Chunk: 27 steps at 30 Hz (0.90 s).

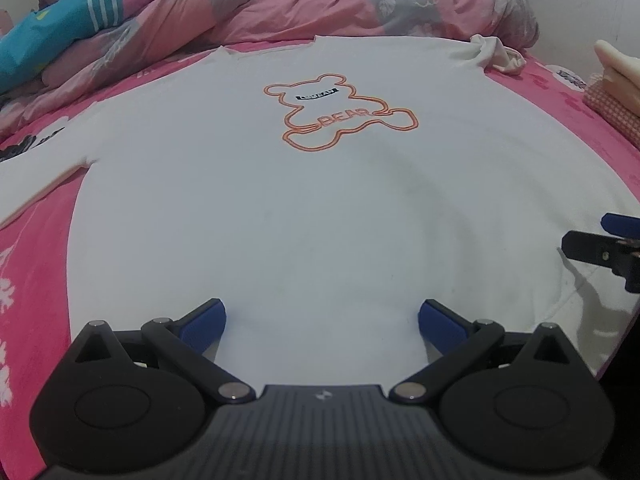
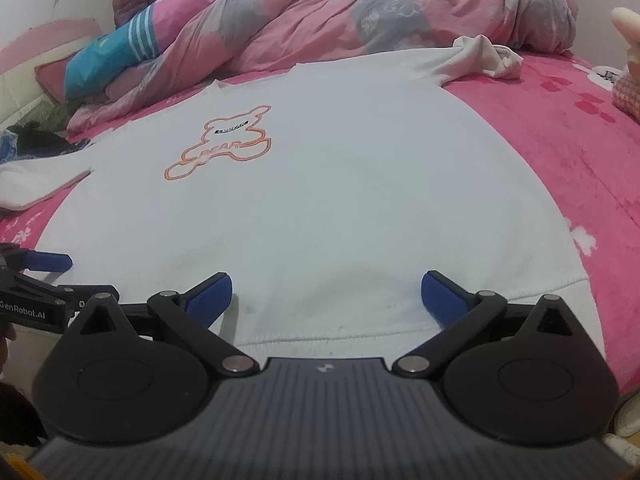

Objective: Fold clothes

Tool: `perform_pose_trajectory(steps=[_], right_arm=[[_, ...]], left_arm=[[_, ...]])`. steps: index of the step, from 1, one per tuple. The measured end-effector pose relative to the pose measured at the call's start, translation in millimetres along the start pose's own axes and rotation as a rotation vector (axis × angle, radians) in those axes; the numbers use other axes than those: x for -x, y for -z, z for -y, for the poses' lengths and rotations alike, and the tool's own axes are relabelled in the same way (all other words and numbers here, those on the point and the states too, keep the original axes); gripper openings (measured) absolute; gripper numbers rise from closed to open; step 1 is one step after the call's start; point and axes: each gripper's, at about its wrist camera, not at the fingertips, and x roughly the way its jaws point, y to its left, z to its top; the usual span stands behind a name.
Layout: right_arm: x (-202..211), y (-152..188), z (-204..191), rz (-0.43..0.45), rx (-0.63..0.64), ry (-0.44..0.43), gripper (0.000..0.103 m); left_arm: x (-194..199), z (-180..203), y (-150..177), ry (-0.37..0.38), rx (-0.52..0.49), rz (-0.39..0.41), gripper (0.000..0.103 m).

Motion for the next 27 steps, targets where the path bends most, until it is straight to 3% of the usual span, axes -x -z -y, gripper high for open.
perform_pose_trajectory(steps=[27], right_arm=[[-5.1,2.6,-11.8,-0.023,0.047,0.049,0.102]], left_arm=[[-1.5,-1.1,-1.2,-0.010,0.021,-0.001,0.103]])
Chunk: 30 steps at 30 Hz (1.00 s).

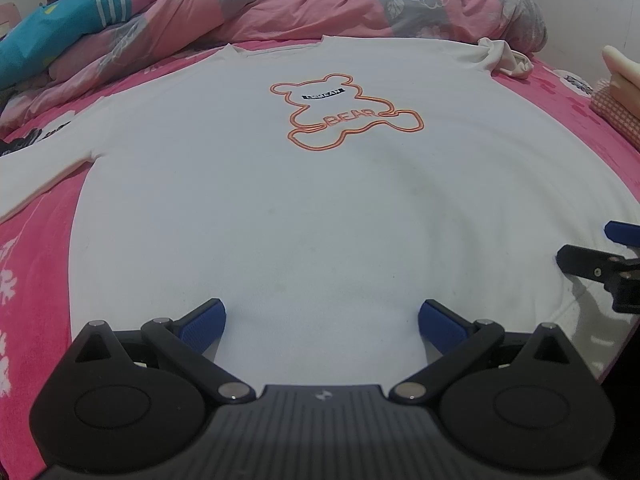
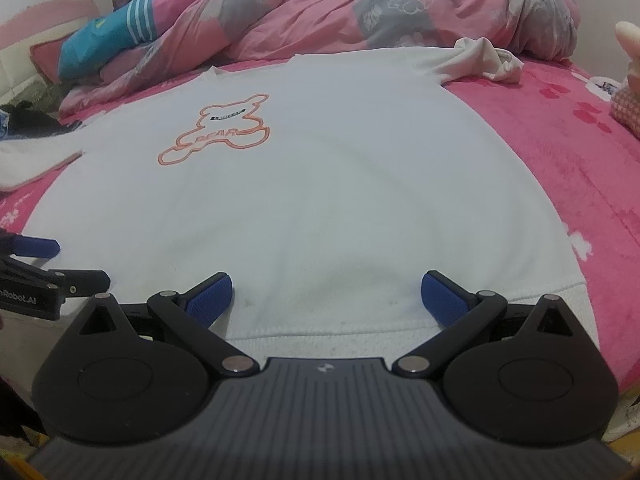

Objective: Fold clothes

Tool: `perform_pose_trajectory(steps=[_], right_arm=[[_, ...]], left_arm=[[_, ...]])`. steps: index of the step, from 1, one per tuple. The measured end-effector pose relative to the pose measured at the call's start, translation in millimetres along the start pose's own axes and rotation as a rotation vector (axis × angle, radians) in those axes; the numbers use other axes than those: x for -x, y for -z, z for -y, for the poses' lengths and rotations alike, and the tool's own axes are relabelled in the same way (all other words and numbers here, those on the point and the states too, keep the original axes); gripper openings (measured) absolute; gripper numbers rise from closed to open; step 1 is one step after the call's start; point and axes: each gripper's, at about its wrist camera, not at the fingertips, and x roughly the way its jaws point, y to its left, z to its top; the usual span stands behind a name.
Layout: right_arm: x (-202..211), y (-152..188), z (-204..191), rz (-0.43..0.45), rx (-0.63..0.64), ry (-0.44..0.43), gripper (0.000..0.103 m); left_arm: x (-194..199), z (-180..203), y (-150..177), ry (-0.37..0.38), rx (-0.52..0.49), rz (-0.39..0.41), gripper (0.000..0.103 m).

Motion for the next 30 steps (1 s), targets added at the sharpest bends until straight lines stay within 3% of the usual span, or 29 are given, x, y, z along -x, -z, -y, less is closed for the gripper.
perform_pose_trajectory(steps=[16,30], right_arm=[[-1.0,0.5,-4.3,-0.008,0.007,0.026,0.102],[1.1,-2.9,-5.5,-0.033,0.051,0.016,0.102]], left_arm=[[-0.7,0.5,-0.5,-0.003,0.006,-0.008,0.103],[8.9,1.4,-11.0,0.014,-0.031,0.039,0.103]])
